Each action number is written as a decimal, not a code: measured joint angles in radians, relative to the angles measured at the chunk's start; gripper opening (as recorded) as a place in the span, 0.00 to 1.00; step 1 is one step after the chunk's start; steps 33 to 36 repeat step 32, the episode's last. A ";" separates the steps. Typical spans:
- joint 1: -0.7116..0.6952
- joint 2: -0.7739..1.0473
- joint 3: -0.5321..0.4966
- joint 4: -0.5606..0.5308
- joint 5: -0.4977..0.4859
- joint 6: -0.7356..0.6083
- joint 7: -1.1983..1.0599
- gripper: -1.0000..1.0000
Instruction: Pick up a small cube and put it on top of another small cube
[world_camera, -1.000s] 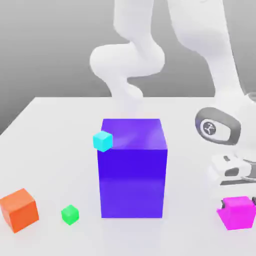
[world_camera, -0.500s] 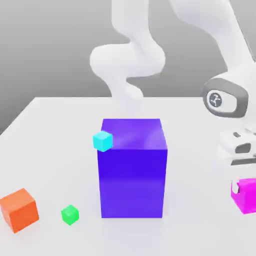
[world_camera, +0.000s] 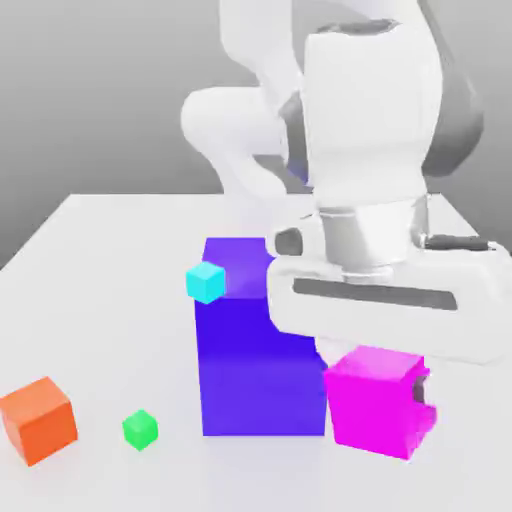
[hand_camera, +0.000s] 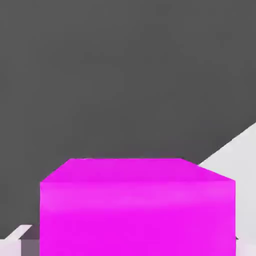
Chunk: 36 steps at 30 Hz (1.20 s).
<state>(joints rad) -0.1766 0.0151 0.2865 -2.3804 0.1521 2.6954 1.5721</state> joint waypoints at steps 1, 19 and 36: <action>-0.021 -0.008 -0.006 -0.001 0.008 0.001 0.016 0.00; -0.329 -0.053 -0.159 -0.291 -0.131 -0.038 0.545 0.00; -0.332 0.157 -0.177 -0.298 -0.220 0.156 0.629 1.00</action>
